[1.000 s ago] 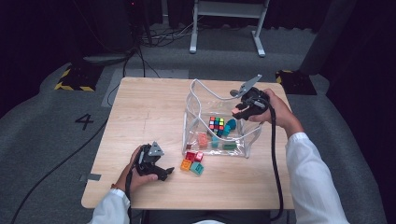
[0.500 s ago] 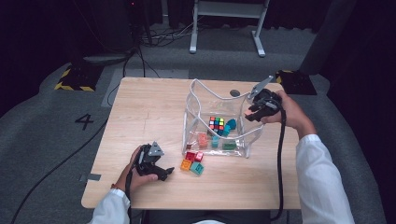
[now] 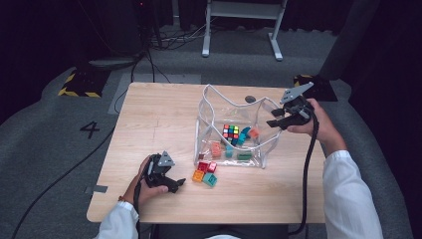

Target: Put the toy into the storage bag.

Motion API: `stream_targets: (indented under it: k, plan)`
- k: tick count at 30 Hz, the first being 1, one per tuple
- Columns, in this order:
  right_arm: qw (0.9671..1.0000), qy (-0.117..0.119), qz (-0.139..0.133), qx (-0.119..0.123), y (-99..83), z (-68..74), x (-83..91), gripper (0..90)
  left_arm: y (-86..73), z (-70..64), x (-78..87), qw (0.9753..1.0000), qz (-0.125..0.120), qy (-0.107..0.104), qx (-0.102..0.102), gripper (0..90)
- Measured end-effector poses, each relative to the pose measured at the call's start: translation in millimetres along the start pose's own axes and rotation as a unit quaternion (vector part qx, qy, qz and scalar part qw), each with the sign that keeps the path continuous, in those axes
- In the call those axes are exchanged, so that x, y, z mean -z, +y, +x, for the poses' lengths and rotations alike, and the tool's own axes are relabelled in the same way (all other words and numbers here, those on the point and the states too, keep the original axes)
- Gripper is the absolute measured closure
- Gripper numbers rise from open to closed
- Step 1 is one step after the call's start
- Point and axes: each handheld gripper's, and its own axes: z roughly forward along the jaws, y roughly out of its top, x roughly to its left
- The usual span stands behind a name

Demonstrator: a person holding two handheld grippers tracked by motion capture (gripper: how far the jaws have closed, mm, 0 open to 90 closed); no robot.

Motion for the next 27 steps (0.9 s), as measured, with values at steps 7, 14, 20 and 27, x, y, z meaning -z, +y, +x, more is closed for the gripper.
stream_targets:
  k: [7, 14, 20, 27]
  plan:
    - [0.9982, -0.007, -0.058, -0.014, -9.2, 7.9, 16.5, 45.6, 0.0, -0.1, 0.0, 1.0, 0.0, 0.0, 0.0, 2.4]
    - [0.9914, -0.037, -0.118, -0.043, -26.5, 17.8, 39.8, 36.3, 0.0, -0.1, 0.0, 1.0, 0.0, 0.0, 0.0, 2.4]
    - [0.9846, -0.053, -0.156, -0.058, -42.0, 25.7, 52.5, 34.3, 0.0, -0.1, 0.0, 1.0, 0.0, 0.0, 0.0, 2.4]
    - [0.9783, -0.064, -0.182, -0.076, -74.4, 35.8, 65.3, 32.6, 0.0, 0.0, 0.0, 1.0, 0.0, 0.0, 0.0, 2.4]
